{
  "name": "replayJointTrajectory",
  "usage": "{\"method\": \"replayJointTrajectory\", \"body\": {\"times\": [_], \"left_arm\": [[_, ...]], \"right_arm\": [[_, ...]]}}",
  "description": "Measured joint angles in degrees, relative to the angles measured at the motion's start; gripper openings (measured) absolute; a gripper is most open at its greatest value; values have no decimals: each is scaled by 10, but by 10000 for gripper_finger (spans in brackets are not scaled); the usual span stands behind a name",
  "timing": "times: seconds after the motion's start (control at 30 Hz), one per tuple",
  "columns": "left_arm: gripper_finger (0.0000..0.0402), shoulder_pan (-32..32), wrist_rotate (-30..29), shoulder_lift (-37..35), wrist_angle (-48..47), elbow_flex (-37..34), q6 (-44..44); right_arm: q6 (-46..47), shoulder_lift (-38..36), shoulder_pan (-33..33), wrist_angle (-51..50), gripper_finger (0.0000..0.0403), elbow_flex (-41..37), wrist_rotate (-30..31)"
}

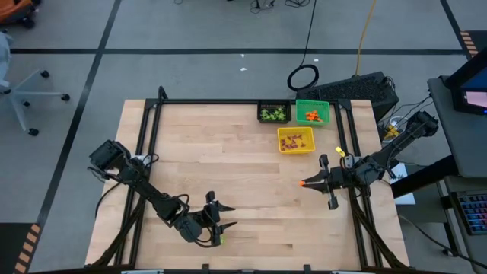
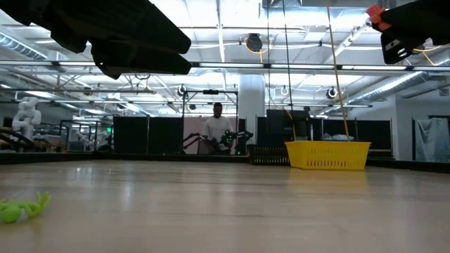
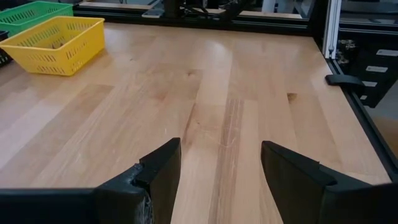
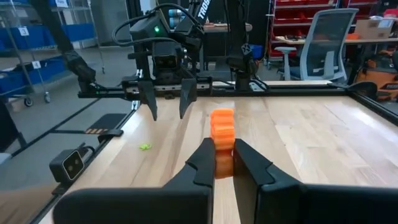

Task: Sort Halloween decoration
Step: Put the orange skeleton toy into the green basket

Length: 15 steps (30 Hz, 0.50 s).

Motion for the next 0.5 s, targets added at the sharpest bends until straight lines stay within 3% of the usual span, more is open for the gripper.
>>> {"method": "replayJointTrajectory", "body": {"times": [0.2,0.37,0.5], "left_arm": [[224,0,0,0,0,0,0],[224,0,0,0,0,0,0],[224,0,0,0,0,0,0]], "right_arm": [[21,0,0,0,12,0,6],[12,0,-1,-5,12,2,60],[13,1,-22,-93,12,50,107]]}}
